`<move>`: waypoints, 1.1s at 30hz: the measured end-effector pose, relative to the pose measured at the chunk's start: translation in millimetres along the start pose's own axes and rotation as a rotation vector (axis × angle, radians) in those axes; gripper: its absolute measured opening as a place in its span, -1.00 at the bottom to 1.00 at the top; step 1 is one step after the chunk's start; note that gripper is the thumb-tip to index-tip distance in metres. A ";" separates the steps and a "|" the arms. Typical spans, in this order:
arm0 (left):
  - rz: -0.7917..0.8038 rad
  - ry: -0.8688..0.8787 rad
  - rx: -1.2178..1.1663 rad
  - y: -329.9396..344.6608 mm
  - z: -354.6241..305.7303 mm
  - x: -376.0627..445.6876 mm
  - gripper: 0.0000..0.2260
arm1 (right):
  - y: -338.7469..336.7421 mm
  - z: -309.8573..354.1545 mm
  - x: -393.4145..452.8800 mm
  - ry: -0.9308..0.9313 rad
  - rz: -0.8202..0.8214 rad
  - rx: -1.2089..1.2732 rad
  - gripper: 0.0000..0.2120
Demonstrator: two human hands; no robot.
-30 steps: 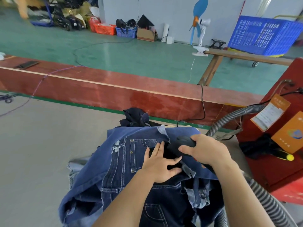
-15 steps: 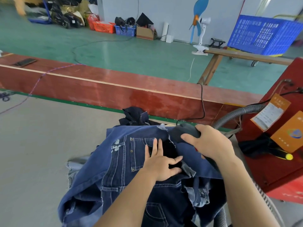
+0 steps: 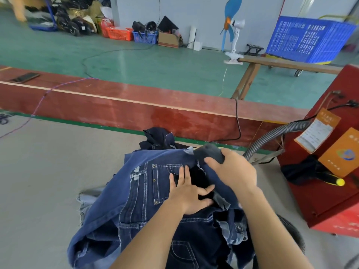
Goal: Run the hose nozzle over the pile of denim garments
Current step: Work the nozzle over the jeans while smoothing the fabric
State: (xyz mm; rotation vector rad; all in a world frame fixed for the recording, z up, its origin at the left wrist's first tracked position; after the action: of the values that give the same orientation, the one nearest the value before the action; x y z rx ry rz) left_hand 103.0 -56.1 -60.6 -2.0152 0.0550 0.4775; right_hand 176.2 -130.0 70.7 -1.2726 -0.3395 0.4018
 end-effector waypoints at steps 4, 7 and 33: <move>-0.022 0.031 -0.039 -1.2 -1.2 -0.6 -0.57 | -24.0 -9.0 -2.9 -0.062 0.089 0.015 -0.71; -0.020 0.025 -0.026 -1.3 -0.6 -0.1 -0.57 | -12.5 -9.4 -11.1 -0.089 0.229 -0.104 -0.69; -0.031 0.003 0.011 -0.3 -0.9 2.1 -0.56 | 18.6 -0.3 -7.2 0.036 0.198 -0.222 -0.64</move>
State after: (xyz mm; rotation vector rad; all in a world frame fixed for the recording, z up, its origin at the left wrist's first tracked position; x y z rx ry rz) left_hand 105.2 -56.3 -60.7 -2.0032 0.0279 0.4537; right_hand 168.1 -129.2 52.5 -1.5356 -0.2324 0.5191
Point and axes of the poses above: each hand's wrist, its own x-axis towards the middle knuckle, its own y-axis out of the palm, z = x × y, the point moved 10 cm from there along x, towards the middle knuckle, and after that the axes turned 4 degrees about -x, right-handed, at the moved point
